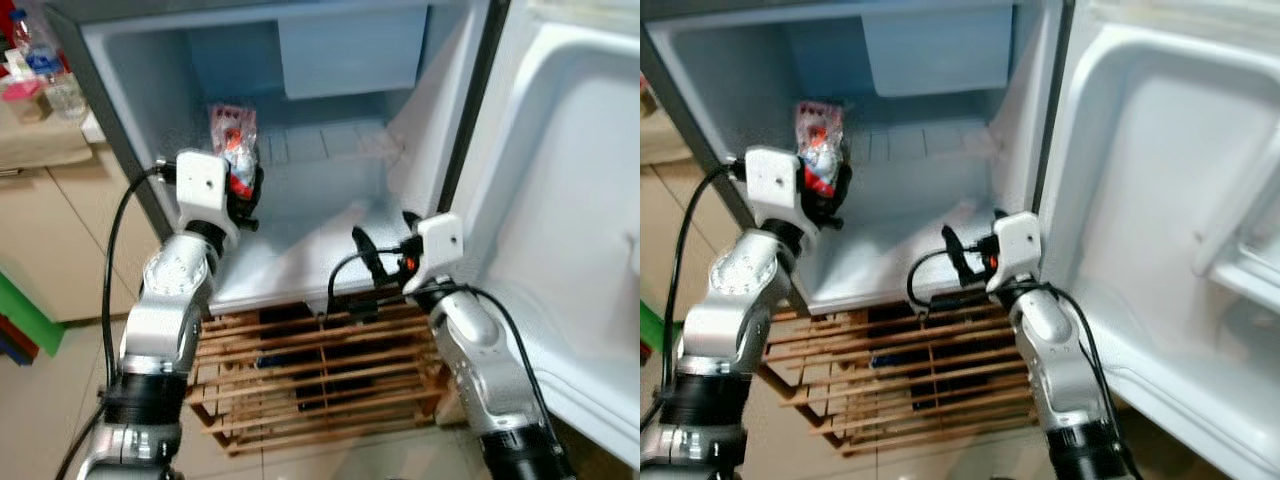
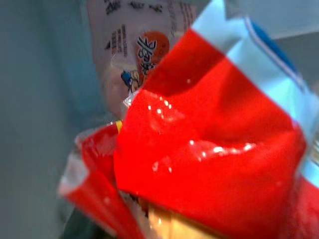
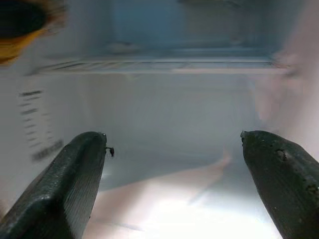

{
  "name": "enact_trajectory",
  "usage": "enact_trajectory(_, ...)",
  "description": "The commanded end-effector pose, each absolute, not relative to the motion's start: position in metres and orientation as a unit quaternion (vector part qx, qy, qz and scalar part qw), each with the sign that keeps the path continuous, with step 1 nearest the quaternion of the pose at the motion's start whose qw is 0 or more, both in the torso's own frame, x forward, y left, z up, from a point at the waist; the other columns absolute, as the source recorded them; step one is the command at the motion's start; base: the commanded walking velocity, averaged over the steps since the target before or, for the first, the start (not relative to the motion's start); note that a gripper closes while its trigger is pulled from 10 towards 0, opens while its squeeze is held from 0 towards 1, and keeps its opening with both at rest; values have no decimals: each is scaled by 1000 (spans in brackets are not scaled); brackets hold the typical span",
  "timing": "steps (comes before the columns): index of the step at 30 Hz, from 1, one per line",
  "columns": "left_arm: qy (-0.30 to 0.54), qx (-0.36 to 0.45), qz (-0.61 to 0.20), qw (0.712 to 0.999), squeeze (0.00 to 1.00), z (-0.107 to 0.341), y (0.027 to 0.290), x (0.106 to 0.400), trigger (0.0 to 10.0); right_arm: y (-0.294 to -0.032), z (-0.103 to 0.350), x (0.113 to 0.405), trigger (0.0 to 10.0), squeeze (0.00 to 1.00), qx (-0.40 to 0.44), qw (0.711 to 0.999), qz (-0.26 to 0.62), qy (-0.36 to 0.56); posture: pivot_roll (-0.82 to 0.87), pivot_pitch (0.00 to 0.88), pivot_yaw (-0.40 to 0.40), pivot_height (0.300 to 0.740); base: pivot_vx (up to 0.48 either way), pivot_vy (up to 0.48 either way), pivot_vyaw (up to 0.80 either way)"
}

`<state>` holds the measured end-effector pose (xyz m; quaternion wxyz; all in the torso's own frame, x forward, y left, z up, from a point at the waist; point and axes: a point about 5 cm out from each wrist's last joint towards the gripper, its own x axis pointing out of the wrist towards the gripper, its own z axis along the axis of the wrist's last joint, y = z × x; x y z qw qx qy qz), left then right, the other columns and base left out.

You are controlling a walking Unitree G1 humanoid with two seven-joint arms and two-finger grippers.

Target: Restocking fridge

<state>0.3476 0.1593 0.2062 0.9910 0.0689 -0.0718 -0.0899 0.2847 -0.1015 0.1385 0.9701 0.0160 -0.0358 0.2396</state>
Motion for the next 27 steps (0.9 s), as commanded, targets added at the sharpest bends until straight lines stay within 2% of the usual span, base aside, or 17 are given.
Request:
enact_trajectory(1, -56, 75, -82, 992, 0, 201, 167, 351, 10000, -95, 141, 278, 10000, 0, 24, 964, 264, -33, -69, 55, 82, 740, 0, 0, 0)
enact_trajectory(7, -42, 93, -68, 992, 0, 210, 174, 375, 10000, -96, 143, 268, 10000, 0, 14, 958, 284, -17, -95, 92, 107, 740, 0, 0, 0)
enact_trajectory(12, -37, 129, -112, 985, 0, 215, 164, 393, 10000, -93, 145, 254, 10000, 0, 18, 959, 281, -6, -102, 175, 129, 740, 0, 0, 0)
enact_trajectory(16, -37, 150, -121, 981, 0, 218, 162, 398, 10000, -90, 146, 244, 10000, 0, 20, 960, 280, -4, -107, 197, 141, 740, 0, 0, 0)
enact_trajectory(24, -85, 180, -94, 975, 0, 261, 153, 415, 10000, -88, 146, 223, 10000, 0, 32, 967, 254, 12, -157, 272, 185, 740, 0, 0, 0)
enact_trajectory(27, -128, 232, -78, 961, 0, 290, 153, 418, 10000, -87, 145, 214, 10000, 0, 36, 969, 245, 22, -174, 286, 200, 740, 0, 0, 0)
